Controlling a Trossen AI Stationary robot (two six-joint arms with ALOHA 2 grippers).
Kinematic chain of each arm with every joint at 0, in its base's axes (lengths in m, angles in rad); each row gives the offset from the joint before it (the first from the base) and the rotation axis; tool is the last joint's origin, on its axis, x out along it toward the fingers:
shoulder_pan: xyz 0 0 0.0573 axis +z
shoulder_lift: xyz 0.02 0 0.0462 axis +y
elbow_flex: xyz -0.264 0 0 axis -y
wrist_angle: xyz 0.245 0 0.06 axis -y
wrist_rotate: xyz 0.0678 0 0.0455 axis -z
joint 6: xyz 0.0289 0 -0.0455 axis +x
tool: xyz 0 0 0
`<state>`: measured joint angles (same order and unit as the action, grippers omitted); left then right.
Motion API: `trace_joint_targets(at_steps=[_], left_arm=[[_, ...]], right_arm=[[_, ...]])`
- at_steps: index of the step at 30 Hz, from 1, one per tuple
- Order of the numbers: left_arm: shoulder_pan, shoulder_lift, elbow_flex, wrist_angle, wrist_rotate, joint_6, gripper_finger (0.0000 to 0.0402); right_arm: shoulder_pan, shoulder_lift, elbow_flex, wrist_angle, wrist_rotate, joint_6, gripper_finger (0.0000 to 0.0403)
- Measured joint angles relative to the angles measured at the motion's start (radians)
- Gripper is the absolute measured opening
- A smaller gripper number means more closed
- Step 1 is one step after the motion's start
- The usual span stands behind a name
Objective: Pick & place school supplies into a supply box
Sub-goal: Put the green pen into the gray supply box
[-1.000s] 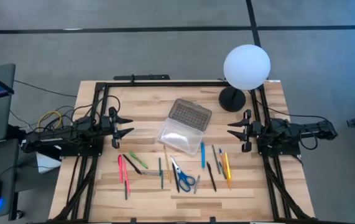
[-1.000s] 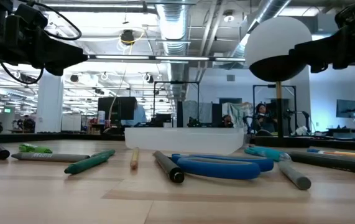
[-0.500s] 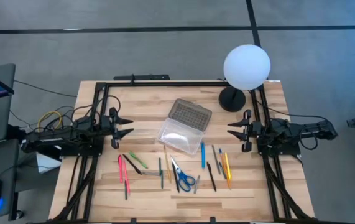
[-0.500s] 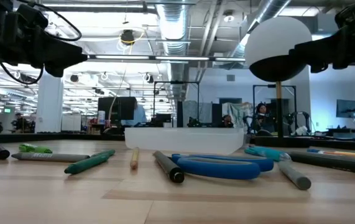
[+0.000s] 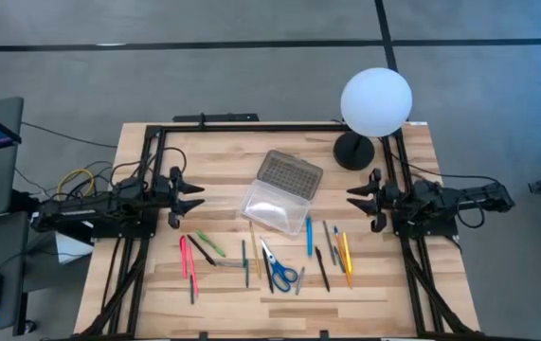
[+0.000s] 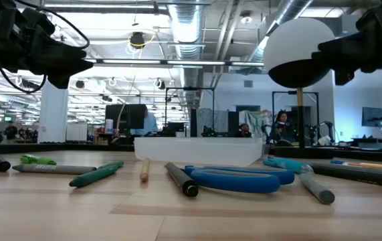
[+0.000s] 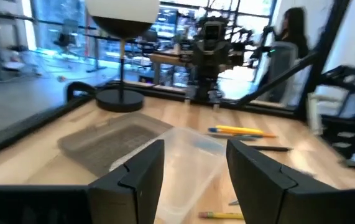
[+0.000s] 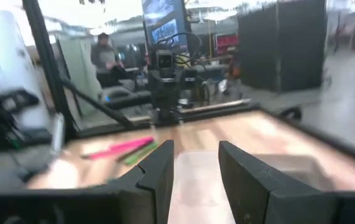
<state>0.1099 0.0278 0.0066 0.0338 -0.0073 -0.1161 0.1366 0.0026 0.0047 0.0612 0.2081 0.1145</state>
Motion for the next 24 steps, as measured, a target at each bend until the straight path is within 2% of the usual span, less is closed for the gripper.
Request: trace_joint_targets(at_steps=[2,4,8,11,14,18,24], left_arm=[[0.000,0.001,0.000,0.006,-0.025,0.039,0.0168],[0.000,0.001,0.000,0.021,-0.023,0.015,0.0168],[0.000,0.005,0.023,0.093,0.135,0.052,0.0168],[0.000,0.018,0.070,0.223,0.201,0.101,0.0168],[0.000,0.051,0.142,0.252,0.221,0.171,0.0168],[0.000,0.131,0.244,0.271,0.220,0.256,0.0168],[0.000,0.308,0.421,0.302,0.213,0.346,0.0168]], right_arm=[[0.000,0.000,0.000,0.003,0.004,0.031,0.0120],[-0.008,0.000,0.000,0.038,0.039,0.005,0.0120],[-0.030,0.000,0.000,0.128,0.100,-0.010,0.0120],[-0.048,0.000,0.000,0.227,0.102,-0.013,0.0120],[-0.058,0.000,0.003,0.332,0.019,-0.077,0.0120],[-0.060,0.013,0.064,0.373,-0.131,-0.183,0.0120],[-0.051,0.096,0.196,0.390,-0.158,-0.299,0.0120]])
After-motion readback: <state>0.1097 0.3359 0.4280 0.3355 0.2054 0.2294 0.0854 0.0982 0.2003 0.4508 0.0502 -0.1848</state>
